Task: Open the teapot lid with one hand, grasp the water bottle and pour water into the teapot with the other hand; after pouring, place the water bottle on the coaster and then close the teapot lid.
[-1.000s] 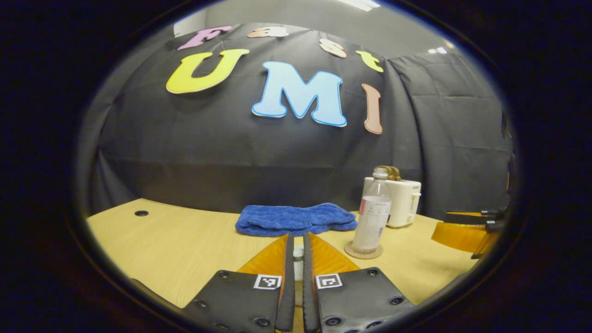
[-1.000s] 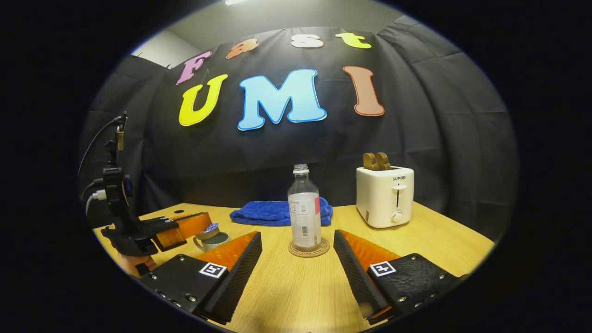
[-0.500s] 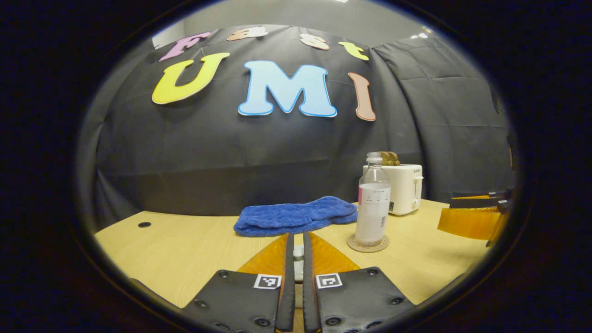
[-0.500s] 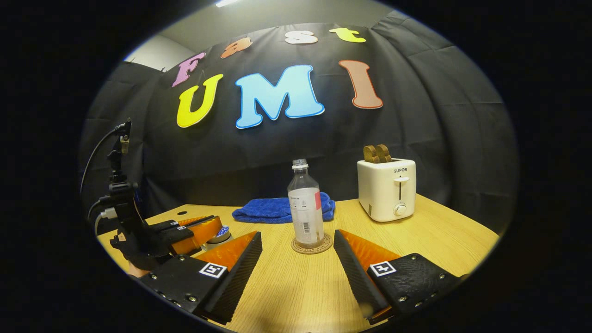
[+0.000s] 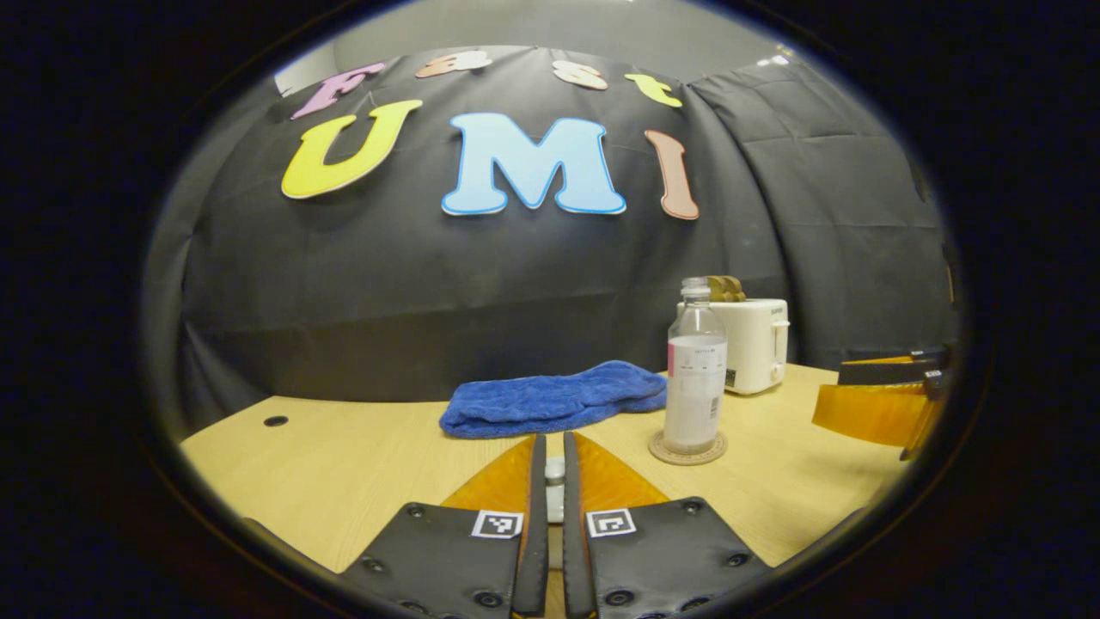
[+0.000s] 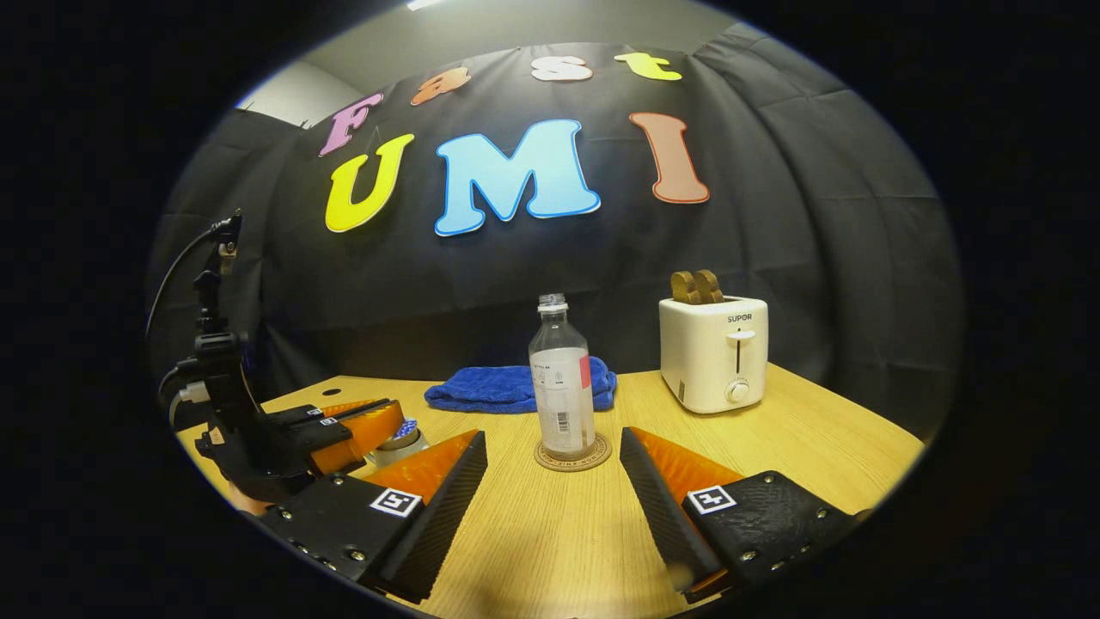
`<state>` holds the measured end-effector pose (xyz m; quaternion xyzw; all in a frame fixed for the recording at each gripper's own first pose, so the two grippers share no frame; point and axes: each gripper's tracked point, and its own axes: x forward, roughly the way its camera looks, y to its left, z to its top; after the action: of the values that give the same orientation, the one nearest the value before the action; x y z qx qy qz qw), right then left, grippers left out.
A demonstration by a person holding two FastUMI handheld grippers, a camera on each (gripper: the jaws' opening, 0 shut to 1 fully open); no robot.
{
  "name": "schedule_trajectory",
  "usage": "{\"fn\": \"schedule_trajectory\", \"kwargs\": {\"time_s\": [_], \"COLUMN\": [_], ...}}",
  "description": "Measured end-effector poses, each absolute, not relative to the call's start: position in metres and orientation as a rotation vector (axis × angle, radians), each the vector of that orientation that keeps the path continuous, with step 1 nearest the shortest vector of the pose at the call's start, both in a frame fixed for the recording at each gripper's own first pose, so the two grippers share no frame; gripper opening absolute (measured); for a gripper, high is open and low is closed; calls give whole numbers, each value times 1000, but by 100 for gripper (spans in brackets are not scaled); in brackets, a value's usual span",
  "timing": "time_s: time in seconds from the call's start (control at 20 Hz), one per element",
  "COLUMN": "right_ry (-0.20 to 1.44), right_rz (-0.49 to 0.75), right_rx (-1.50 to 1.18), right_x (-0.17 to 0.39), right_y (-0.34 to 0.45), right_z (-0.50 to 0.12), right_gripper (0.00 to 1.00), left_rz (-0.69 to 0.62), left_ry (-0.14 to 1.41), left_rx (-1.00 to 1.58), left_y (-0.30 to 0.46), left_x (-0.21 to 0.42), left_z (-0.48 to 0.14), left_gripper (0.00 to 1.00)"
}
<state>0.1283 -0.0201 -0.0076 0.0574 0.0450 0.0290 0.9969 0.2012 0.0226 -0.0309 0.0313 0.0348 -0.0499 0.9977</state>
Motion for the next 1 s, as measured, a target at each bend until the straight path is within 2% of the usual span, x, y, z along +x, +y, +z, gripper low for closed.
{"fn": "schedule_trajectory", "kwargs": {"time_s": [0.35, 0.45, 0.8, 0.85, 1.0], "right_ry": [100, 100, 104, 101, 73], "right_rz": [69, 67, 60, 56, 46], "right_rx": [97, 92, 78, 68, 26], "right_x": [130, 130, 130, 130, 128], "right_y": [-18, -19, -19, -19, -20], "right_z": [-11, -11, -12, -11, -5], "right_gripper": [96, 97, 96, 96, 96], "left_rz": [-91, -83, -81, -84, -97], "left_ry": [79, 73, 67, 70, 74], "left_rx": [75, 68, 79, 90, 78], "left_y": [21, 22, 26, 25, 19], "left_x": [200, 201, 189, 183, 167], "left_z": [-32, -32, -32, -31, -29], "left_gripper": [17, 22, 23, 28, 32]}}
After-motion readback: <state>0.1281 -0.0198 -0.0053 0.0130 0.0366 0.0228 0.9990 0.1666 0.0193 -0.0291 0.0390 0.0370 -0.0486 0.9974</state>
